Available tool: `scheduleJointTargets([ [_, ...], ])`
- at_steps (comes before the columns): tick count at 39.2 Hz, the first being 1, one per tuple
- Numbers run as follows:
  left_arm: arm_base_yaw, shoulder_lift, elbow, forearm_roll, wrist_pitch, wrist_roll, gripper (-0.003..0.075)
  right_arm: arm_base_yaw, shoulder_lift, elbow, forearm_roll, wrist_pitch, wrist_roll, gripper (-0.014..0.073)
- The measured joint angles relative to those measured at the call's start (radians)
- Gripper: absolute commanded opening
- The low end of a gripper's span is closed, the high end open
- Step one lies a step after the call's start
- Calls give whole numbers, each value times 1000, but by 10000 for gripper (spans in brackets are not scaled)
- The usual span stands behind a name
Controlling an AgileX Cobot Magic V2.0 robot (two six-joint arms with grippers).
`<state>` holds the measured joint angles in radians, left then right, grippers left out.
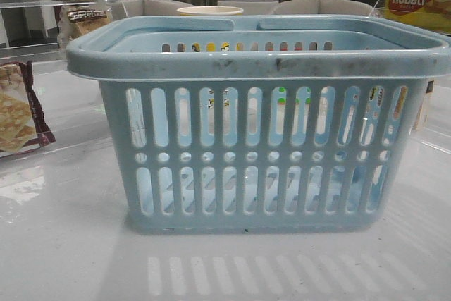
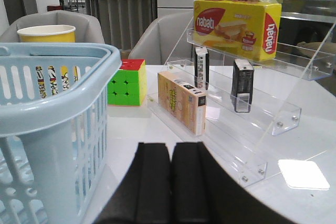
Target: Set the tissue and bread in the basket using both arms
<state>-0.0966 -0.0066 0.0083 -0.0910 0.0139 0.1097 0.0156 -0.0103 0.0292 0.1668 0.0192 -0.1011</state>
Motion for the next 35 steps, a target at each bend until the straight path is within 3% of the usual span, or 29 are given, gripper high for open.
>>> scheduleJointTargets([
  [26,0,0,0,0,-4,0,90,0,0,0,0,0,0,29],
  [35,0,0,-7,0,-89,0,90,0,0,-5,0,-41,0,29],
])
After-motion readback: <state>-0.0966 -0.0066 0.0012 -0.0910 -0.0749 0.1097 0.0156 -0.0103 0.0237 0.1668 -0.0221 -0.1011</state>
